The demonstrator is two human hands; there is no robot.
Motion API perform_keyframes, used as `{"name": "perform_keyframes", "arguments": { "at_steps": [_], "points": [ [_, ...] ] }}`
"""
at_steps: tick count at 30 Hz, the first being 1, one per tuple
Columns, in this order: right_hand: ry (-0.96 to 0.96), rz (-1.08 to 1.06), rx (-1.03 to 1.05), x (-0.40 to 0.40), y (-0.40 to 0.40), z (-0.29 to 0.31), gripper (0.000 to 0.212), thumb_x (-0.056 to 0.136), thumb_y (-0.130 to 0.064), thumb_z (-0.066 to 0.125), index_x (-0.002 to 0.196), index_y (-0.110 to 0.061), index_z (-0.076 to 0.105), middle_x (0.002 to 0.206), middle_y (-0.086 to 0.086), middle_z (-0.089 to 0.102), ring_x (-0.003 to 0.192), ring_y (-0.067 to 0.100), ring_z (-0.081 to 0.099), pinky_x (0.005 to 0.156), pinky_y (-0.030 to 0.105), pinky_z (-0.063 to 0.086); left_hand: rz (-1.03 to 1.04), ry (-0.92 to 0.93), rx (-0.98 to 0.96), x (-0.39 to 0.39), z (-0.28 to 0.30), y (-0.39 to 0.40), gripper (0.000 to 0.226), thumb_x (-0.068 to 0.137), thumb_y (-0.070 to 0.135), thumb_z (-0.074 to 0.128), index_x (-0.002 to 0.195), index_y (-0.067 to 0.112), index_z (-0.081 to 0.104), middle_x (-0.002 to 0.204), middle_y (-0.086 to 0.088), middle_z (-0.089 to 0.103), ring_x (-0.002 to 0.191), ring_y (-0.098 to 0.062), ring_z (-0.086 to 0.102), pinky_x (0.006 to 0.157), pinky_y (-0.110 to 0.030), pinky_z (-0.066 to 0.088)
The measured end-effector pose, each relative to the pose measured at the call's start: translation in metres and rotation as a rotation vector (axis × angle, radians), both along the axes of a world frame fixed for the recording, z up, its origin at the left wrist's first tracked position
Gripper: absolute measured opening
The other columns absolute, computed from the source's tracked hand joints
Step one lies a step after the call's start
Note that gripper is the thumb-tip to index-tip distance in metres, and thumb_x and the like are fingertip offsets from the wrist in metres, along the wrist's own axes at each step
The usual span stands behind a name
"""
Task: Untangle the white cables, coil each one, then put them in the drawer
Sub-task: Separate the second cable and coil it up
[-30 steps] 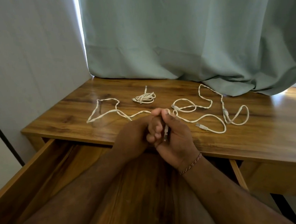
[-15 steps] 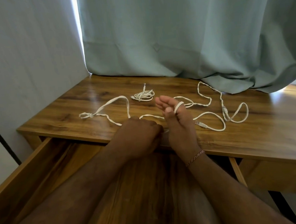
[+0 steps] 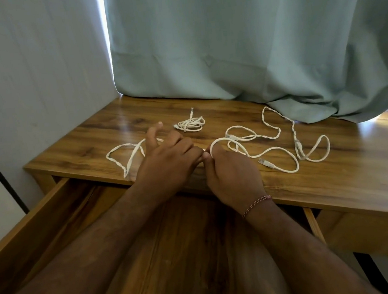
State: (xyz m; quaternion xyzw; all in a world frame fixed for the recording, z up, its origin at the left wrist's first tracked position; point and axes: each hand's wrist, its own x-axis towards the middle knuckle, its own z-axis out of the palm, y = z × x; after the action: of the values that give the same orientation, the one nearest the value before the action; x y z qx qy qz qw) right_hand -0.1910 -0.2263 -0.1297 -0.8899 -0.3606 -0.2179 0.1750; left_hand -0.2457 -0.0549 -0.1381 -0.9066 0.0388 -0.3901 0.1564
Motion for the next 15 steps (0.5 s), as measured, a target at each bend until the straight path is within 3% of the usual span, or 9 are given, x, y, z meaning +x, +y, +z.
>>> {"name": "perform_keyframes", "arguments": {
  "at_steps": [4, 7, 10, 12, 15],
  "points": [
    [0.149, 0.016, -0.085, 0.003, -0.004, 0.003, 0.036, 0.107, -0.051, 0.032, 0.094, -0.024, 0.052, 0.078, -0.004, 0.055, 0.072, 0.018, 0.054, 0.062, 0.033, 0.038, 0.008, -0.071, -0.006, 0.002, -0.007, 0.009, 0.021, 0.106, 0.036, 0.051, 0.094, 0.028, 0.066, 0.096, 0.008, 0.065, 0.105, -0.021, 0.061, 0.118, -0.064, 0.014],
    [0.156, 0.063, -0.073, 0.0, -0.004, 0.006, 0.022, 0.107, -0.037, 0.043, 0.104, -0.022, 0.059, 0.088, -0.001, 0.064, 0.079, 0.017, 0.057, 0.068, 0.034, 0.046, -0.108, -0.068, -0.078, 0.001, -0.009, 0.013, 0.025, 0.107, 0.034, 0.045, 0.092, 0.023, 0.062, 0.094, 0.006, 0.063, 0.096, -0.022, 0.06, 0.108, -0.055, 0.03],
    [0.165, 0.129, -0.017, -0.005, 0.0, 0.006, 0.015, 0.106, -0.031, 0.045, 0.1, -0.021, 0.055, 0.088, 0.0, 0.065, 0.079, 0.018, 0.059, 0.071, 0.038, 0.05, -0.23, -0.028, -0.187, 0.003, -0.003, 0.02, 0.028, 0.107, 0.034, 0.04, 0.094, 0.021, 0.06, 0.093, 0.004, 0.06, 0.093, -0.023, 0.055, 0.094, -0.048, 0.036],
    [0.256, 0.165, 0.131, -0.002, 0.004, 0.006, 0.022, 0.105, -0.036, 0.048, 0.093, -0.019, 0.054, 0.081, -0.002, 0.062, 0.073, 0.011, 0.057, 0.065, 0.03, 0.046, -0.316, 0.018, -0.245, 0.009, 0.006, 0.021, 0.028, 0.107, 0.036, 0.037, 0.096, 0.02, 0.057, 0.094, 0.004, 0.056, 0.091, -0.023, 0.052, 0.087, -0.046, 0.036],
    [0.471, 0.169, 0.529, -0.001, 0.016, 0.001, 0.03, 0.101, -0.031, 0.057, 0.077, -0.013, 0.051, 0.065, -0.007, 0.053, 0.057, 0.006, 0.047, 0.053, 0.023, 0.035, -0.441, 0.099, -0.289, 0.021, 0.021, 0.013, 0.026, 0.106, 0.035, 0.036, 0.097, 0.018, 0.052, 0.097, 0.007, 0.047, 0.09, -0.019, 0.045, 0.083, -0.04, 0.033]
  ]
}}
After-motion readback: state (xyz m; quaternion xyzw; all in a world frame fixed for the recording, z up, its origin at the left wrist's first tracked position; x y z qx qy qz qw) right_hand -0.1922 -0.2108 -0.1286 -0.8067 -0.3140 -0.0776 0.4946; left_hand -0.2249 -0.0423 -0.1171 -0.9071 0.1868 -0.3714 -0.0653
